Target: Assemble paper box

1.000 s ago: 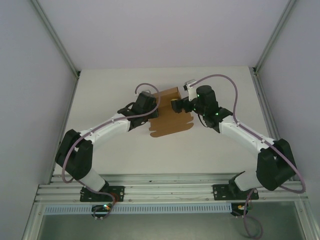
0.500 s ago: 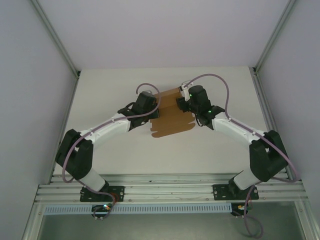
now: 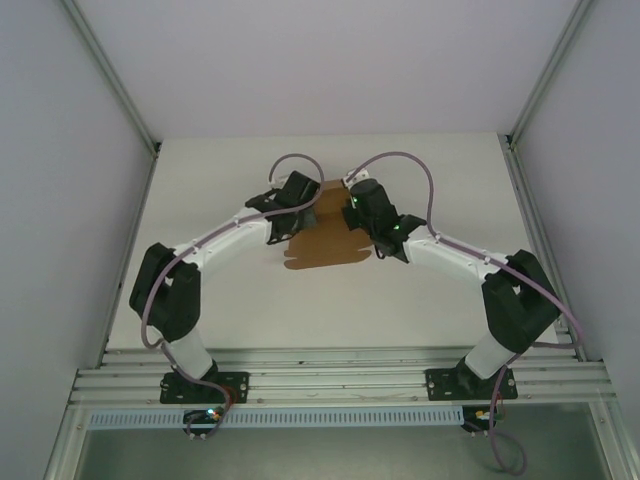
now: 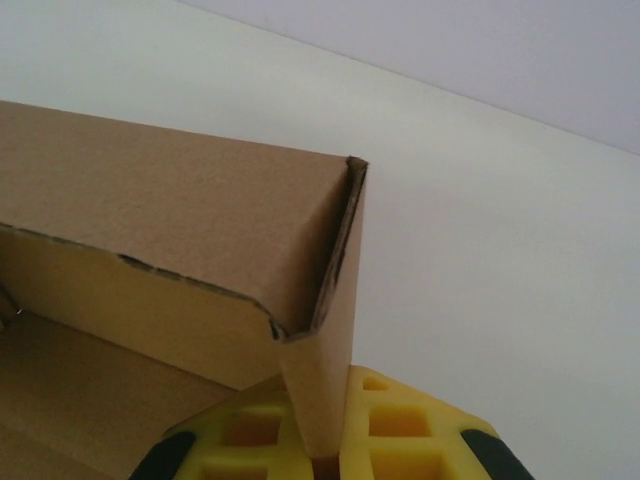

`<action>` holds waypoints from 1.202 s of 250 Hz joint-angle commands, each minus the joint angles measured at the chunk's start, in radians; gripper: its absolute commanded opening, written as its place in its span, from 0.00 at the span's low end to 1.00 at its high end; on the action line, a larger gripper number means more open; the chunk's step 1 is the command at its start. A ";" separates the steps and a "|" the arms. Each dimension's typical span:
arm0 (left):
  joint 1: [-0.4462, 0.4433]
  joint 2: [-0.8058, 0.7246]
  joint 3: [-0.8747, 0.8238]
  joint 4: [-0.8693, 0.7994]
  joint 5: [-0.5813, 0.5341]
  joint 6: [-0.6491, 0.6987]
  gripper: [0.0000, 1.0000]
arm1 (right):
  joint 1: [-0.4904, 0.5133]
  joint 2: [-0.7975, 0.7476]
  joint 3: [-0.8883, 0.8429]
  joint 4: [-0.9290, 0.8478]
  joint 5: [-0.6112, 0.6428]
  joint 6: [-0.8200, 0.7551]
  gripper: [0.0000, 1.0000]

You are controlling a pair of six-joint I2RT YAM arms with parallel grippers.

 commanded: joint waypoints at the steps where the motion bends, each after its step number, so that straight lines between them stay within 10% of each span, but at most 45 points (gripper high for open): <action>1: 0.111 0.085 0.039 -0.396 -0.327 -0.179 0.00 | 0.008 -0.017 0.004 -0.051 0.337 0.047 0.00; 63: 0.126 0.128 0.141 -0.645 -0.423 -0.290 0.00 | 0.008 0.074 0.095 -0.211 0.559 0.129 0.00; 164: 0.080 -0.029 0.032 -0.444 -0.297 -0.147 0.00 | -0.060 0.140 0.102 -0.219 0.773 0.122 0.00; 231: 0.053 -0.075 -0.055 0.014 0.090 0.043 0.00 | -0.071 0.012 -0.094 0.134 0.129 0.062 0.23; 266: 0.034 -0.019 0.018 0.039 0.157 0.094 0.00 | -0.069 -0.047 -0.141 0.236 -0.308 0.001 0.64; 301: 0.028 0.034 0.065 0.028 0.202 0.146 0.00 | -0.070 -0.119 -0.162 0.265 -0.481 0.028 1.00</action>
